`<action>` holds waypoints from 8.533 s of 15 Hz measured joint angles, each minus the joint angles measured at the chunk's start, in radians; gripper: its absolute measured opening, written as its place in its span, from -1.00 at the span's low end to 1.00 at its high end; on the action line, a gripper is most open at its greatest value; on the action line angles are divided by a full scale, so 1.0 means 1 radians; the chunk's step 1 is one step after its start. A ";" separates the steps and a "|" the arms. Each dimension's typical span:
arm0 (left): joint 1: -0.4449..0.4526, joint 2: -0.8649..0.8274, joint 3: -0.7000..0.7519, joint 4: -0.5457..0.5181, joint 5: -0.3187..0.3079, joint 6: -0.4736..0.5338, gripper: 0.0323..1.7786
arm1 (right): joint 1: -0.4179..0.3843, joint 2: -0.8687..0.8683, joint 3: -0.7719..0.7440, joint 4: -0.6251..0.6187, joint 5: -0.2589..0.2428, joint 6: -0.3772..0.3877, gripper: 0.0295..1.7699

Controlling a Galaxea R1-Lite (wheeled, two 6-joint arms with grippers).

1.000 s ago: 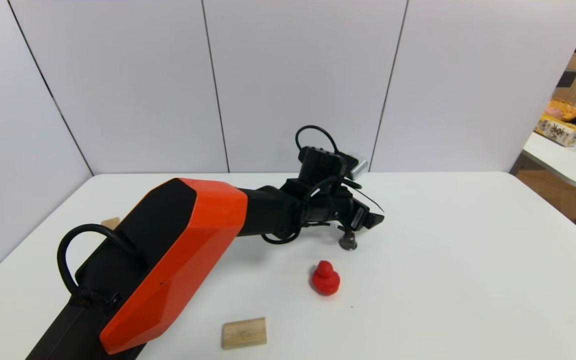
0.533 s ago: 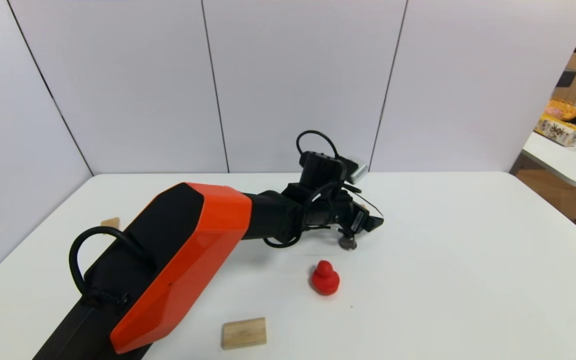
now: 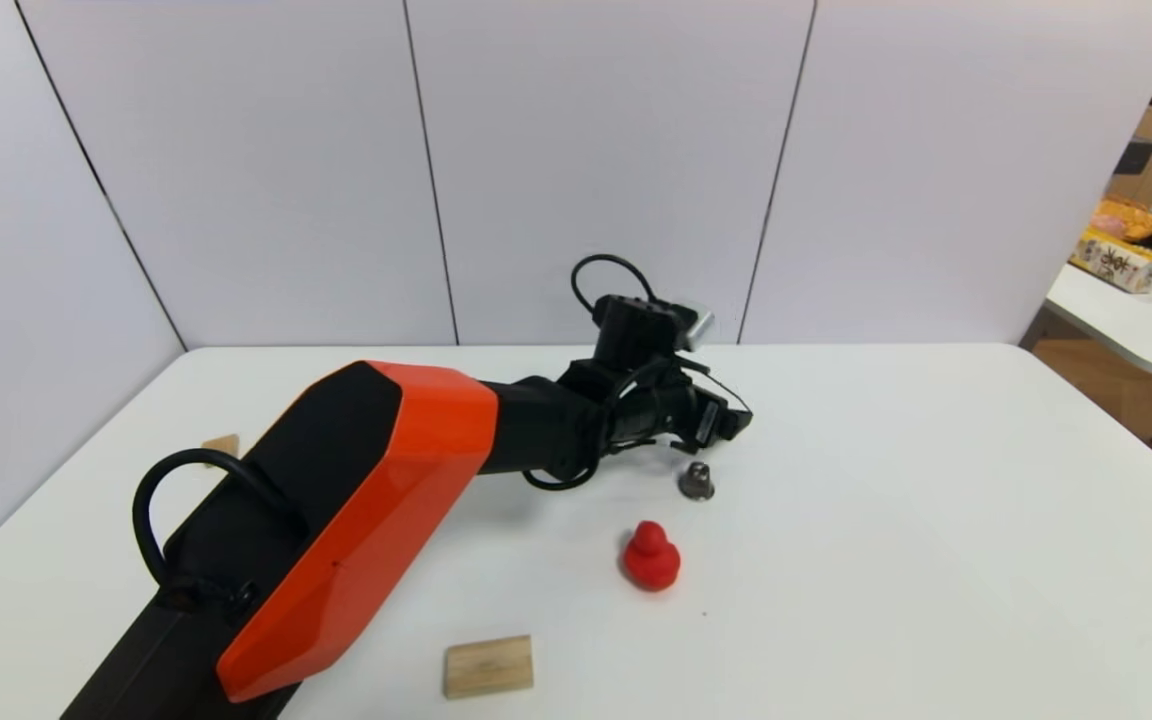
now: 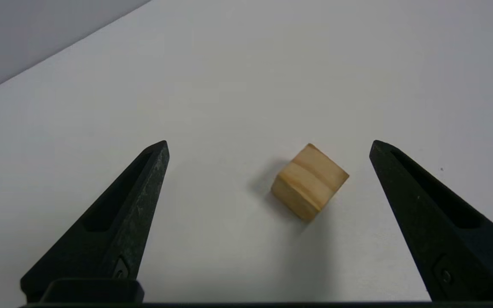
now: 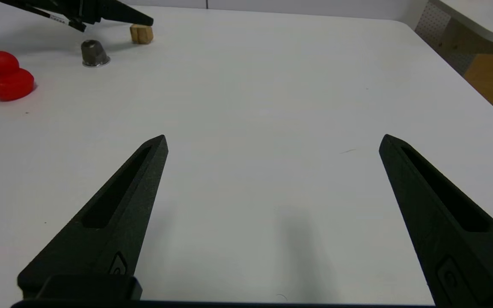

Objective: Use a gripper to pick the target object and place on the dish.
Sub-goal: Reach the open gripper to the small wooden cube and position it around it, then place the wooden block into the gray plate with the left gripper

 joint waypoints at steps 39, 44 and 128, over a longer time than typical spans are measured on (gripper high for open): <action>-0.023 0.035 0.000 -0.007 0.027 0.037 0.90 | 0.000 0.000 0.000 0.000 0.000 0.000 0.93; -0.023 0.040 0.000 -0.020 0.025 0.035 0.90 | 0.000 0.000 0.000 0.001 0.000 0.000 0.93; 0.500 -0.925 1.491 -0.361 0.026 0.056 0.56 | 0.000 0.000 0.000 0.000 0.000 0.000 0.93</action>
